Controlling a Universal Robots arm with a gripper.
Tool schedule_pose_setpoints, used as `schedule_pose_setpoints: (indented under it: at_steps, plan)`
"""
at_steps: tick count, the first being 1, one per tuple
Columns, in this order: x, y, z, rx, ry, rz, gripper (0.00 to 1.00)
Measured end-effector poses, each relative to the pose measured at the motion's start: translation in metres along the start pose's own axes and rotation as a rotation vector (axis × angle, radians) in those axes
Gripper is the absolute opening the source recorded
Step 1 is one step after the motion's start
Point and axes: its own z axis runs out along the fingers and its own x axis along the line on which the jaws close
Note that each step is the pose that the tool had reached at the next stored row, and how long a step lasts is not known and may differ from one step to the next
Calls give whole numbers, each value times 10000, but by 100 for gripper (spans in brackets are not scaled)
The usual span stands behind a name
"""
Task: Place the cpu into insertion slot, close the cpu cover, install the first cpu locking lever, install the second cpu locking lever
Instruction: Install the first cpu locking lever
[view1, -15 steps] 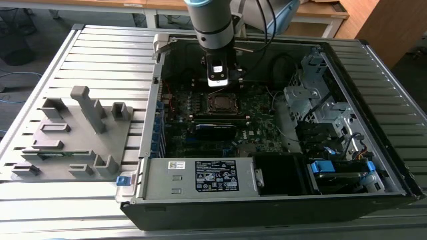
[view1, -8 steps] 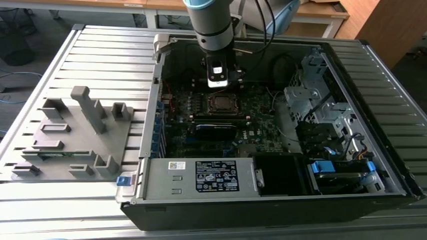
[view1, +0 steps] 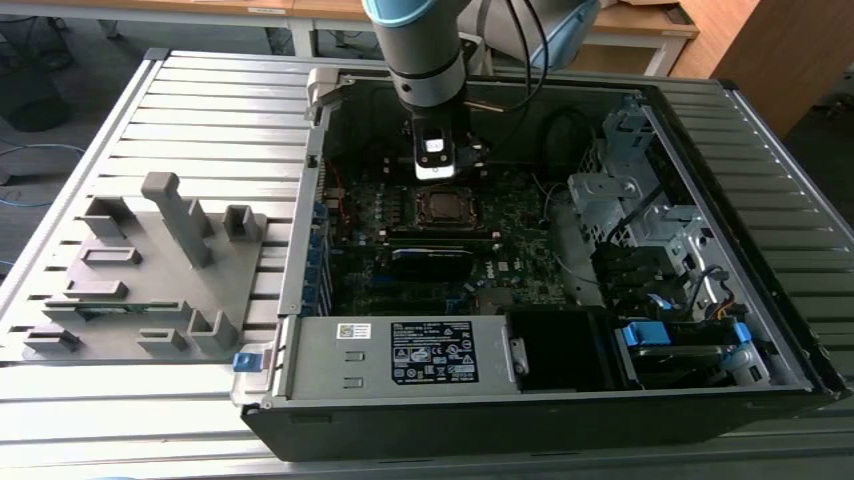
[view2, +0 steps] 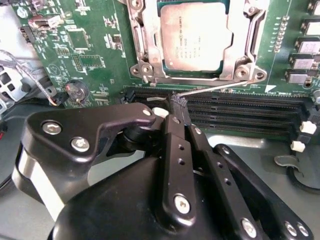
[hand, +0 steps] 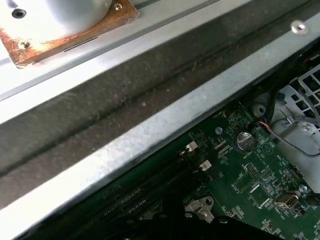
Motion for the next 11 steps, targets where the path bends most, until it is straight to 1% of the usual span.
schedule_pose_setpoints:
  at_steps: [1, 2, 3, 5, 7, 9, 11]
  plan:
    - [1, 0, 5, -1, -1, 0, 11]
    - [4, -1, 13, 16, -14, -5, 11]
    - [5, -3, 19, 49, -34, -16, 11]
    - [8, -8, 39, 143, -95, -49, 11]
    - [11, -12, 56, 260, -170, -90, 11]
    - [12, -15, 65, 410, -269, -143, 11]
    - [14, -20, 77, 543, -355, -190, 11]
